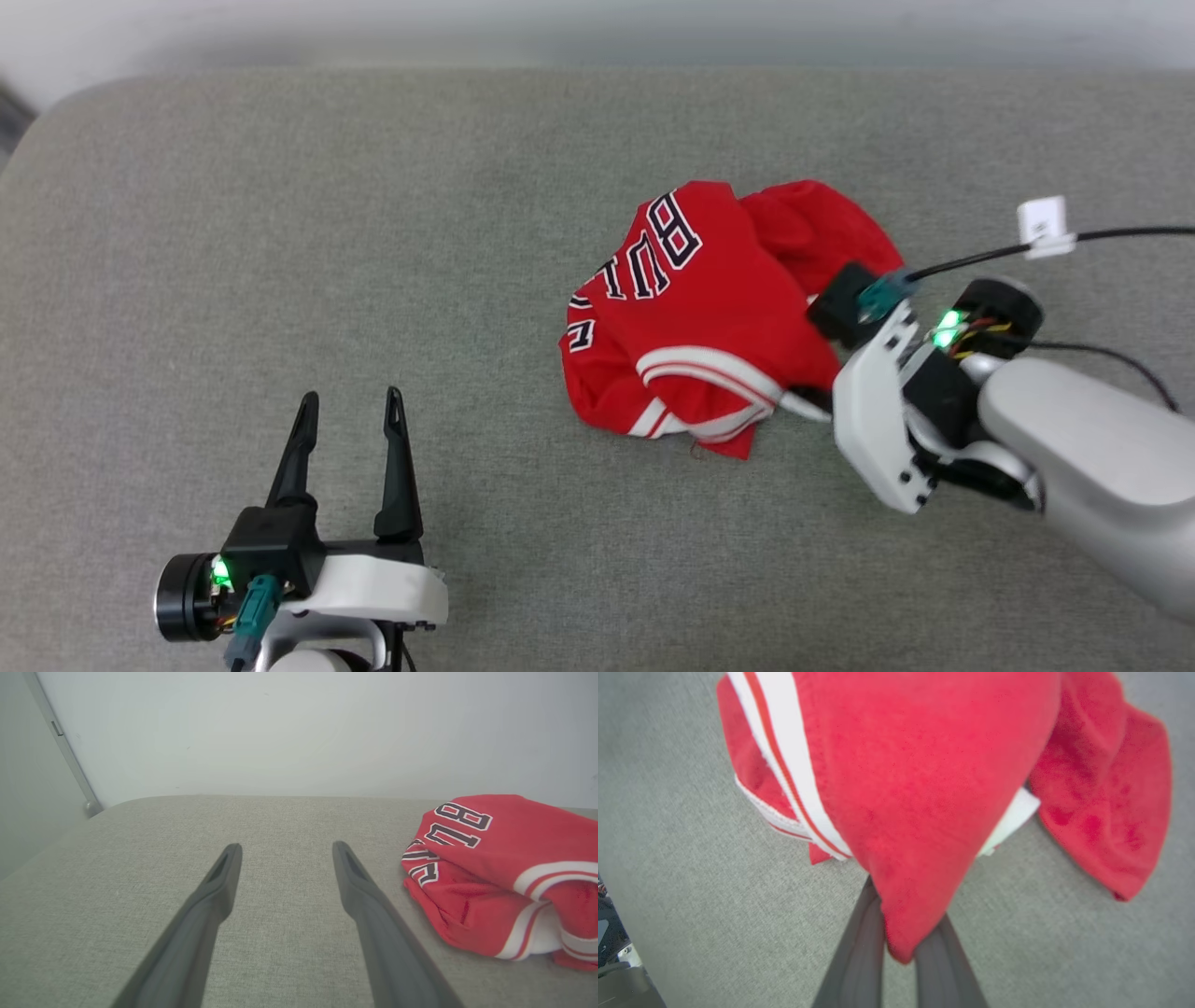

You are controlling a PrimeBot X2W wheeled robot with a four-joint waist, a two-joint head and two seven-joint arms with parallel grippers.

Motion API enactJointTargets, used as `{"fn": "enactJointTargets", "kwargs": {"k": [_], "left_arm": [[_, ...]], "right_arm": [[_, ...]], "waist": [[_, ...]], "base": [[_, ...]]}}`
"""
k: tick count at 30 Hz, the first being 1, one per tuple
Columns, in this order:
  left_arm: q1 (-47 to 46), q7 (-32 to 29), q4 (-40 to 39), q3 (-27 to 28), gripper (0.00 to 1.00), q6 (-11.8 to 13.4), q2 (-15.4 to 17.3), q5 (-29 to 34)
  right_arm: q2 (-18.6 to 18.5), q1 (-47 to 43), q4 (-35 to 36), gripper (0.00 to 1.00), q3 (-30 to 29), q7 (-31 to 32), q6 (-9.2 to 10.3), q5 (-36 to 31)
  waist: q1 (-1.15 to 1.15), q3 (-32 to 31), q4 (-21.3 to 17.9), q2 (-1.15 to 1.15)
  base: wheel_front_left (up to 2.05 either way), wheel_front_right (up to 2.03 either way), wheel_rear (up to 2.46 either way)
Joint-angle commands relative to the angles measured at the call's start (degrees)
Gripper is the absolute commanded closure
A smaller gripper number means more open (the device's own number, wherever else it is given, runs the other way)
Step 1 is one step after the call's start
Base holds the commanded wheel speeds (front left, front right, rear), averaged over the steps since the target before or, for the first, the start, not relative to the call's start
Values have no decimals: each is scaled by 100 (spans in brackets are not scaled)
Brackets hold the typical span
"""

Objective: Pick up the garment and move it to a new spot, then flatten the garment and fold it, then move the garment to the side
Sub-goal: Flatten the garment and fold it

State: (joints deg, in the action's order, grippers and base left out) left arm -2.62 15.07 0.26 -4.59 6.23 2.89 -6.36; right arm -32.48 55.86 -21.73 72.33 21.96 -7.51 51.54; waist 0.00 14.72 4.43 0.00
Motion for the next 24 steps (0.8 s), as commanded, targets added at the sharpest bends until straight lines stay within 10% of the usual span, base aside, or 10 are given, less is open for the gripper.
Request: {"fn": "enactJointTargets", "kwargs": {"k": [1,14,24], "left_arm": [[62,15,-11,30,0,21,-1,0],[417,15,-109,128,0,83,-2,-49],[344,15,-68,122,0,28,-2,-19]], "right_arm": [[-77,101,52,100,-46,-95,4,34],[-1340,-1135,127,100,-1342,-1220,4,1077],[-1249,-2502,-1142,100,-1584,-1281,8,1515]], "waist": [[0,-146,-97,0],[0,-417,-336,0],[0,-381,-326,0]], "base": [[0,0,0],[0,0,0],[0,0,0]]}}
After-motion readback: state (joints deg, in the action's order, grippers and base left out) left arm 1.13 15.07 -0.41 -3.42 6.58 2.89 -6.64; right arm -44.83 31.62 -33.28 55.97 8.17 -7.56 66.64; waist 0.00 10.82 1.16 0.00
